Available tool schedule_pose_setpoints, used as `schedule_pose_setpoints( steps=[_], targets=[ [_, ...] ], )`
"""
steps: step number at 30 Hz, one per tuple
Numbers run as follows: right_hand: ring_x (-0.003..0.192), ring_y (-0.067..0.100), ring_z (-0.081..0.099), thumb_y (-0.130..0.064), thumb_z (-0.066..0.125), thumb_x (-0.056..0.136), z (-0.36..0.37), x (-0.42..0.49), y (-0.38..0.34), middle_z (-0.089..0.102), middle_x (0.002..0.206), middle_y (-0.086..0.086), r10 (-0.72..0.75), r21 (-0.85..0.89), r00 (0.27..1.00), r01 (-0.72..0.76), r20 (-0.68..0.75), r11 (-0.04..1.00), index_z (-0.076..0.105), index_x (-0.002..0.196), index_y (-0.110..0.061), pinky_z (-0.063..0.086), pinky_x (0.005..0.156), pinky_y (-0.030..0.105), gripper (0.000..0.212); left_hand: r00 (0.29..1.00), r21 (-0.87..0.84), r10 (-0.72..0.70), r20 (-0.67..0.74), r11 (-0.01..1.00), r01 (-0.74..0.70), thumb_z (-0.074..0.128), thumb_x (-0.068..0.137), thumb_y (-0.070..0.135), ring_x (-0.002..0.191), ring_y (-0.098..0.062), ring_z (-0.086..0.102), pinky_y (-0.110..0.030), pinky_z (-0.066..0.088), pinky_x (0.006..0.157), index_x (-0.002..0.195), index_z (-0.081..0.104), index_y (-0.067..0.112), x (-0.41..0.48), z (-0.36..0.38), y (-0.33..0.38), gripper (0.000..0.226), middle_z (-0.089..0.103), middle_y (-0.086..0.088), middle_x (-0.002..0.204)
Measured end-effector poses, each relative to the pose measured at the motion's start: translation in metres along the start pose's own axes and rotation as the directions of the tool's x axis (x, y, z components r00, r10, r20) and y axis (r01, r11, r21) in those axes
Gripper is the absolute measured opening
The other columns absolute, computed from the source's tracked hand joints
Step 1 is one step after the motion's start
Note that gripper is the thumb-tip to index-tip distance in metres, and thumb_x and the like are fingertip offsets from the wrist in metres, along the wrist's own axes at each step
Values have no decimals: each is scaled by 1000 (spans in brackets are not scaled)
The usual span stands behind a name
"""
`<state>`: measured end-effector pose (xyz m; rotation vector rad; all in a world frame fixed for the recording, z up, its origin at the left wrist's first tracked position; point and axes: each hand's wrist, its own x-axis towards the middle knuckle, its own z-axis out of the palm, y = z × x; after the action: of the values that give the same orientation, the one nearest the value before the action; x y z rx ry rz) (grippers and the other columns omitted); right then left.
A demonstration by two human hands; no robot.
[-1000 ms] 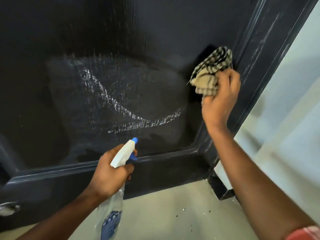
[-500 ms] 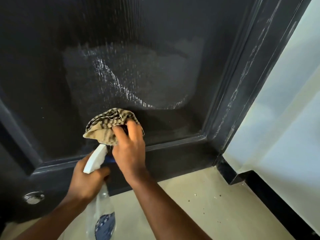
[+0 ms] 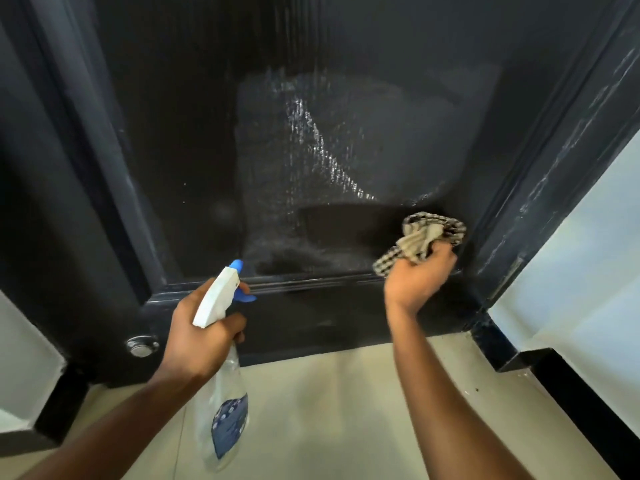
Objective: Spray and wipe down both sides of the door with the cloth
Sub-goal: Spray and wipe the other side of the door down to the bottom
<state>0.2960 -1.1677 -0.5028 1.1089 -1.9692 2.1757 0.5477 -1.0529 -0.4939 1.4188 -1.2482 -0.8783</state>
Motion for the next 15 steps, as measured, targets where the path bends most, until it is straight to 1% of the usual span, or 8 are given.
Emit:
schedule_pose_setpoints(
  steps=[2,3,4,6,9,12,14,15],
  targets=[
    [94,37,55,4,55,71,13,-53,-17,54,99,19,-141,17,982,140,129,990,61,94,-1,42,89,38,25,1000,9,-5,-28,1000,5,63,76,-15,70,-27,61,-18,50,48,112,62,15,0,-7,-3,47,64,-6,91],
    [94,35,55,-2,55,71,20,-82,-23,53,99,15,-237,2,945,243,225,970,61,94,-4,45,89,41,24,999,13,-10,-45,1000,11,63,76,-15,71,-28,61,-19,49,50,110,61,17,0,-10,-4,47,64,-9,90],
    [95,31,56,-8,56,72,27,-110,-32,54,102,13,-312,11,892,326,328,945,62,95,-7,48,89,42,24,997,15,-17,-69,1000,18,63,76,-15,72,-30,61,-23,49,52,108,61,20,0,-12,-6,47,64,-12,87],
    [100,28,57,-19,62,81,39,-155,-43,58,110,11,-394,139,766,379,509,915,63,103,-13,50,89,42,22,994,22,-21,-110,999,24,64,74,-16,74,-34,61,-31,48,55,110,62,15,0,-18,-11,48,63,-16,84],
    [104,30,54,-24,65,89,49,-184,-47,57,116,12,-547,138,646,571,532,809,62,104,-11,50,82,38,20,992,72,-23,-126,997,33,65,72,-14,78,-38,61,-32,48,55,116,60,8,-3,-24,-14,50,63,-19,86],
    [114,26,51,-27,61,90,42,-170,-33,54,122,10,-601,109,602,653,525,749,61,110,-14,49,92,37,24,990,66,-56,-132,996,65,65,75,-14,75,-35,60,-30,48,54,122,57,8,-8,-25,-13,53,61,-20,88],
    [116,23,50,-32,50,90,32,-144,-17,55,123,6,-587,104,654,621,476,777,61,108,-22,42,103,39,23,989,49,-87,-121,994,94,64,77,-13,73,-30,59,-28,48,52,125,55,7,-9,-20,-11,52,60,-19,91],
    [112,23,52,-28,50,87,26,-126,-6,57,118,7,-553,74,717,581,425,810,62,106,-22,41,104,39,23,989,48,-103,-108,993,109,64,78,-12,73,-27,59,-24,47,50,126,54,7,-8,-16,-10,53,59,-18,94]
  ],
)
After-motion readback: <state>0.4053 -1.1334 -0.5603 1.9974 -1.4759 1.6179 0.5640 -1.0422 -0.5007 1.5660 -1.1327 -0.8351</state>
